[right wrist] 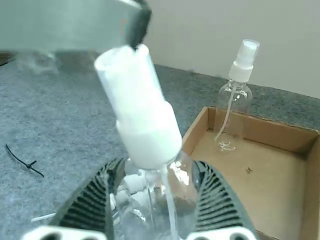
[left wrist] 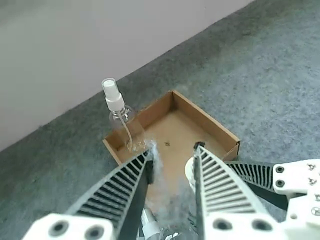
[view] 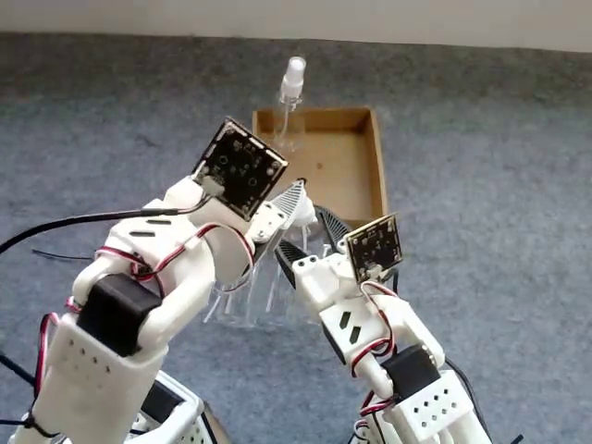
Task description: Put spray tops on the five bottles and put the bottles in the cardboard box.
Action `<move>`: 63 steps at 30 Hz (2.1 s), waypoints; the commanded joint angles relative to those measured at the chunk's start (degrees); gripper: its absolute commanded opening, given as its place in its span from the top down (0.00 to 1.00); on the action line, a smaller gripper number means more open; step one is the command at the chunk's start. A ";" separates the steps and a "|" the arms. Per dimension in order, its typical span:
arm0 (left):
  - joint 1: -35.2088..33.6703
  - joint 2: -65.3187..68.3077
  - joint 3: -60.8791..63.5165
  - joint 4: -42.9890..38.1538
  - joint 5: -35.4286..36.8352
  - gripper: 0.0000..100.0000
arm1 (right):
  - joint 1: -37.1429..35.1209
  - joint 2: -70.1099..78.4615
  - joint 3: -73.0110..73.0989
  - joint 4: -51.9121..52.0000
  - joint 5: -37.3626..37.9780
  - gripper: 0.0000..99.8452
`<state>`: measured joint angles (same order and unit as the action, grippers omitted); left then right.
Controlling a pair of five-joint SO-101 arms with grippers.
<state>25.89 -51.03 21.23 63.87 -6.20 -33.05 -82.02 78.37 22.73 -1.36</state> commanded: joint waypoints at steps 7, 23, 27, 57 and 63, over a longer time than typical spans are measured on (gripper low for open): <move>-0.48 -0.66 5.41 -6.51 -0.26 0.88 | 0.31 -1.01 -0.92 0.31 1.32 1.00; -2.86 -1.10 -3.65 -1.93 -0.44 0.87 | -2.95 -1.01 -0.75 0.13 1.41 1.00; -7.25 -1.36 -7.87 1.23 -3.69 0.88 | -2.07 -1.45 -1.36 0.04 1.41 1.00; -40.84 -0.75 49.54 -41.23 7.47 0.87 | 7.16 75.47 -29.93 -66.95 0.97 1.00; -40.13 -0.75 49.54 -41.23 7.47 0.87 | 7.16 85.23 -33.80 -70.29 0.97 1.00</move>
<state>-14.29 -51.56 71.25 23.78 0.84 -25.49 1.23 49.45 -45.41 -0.48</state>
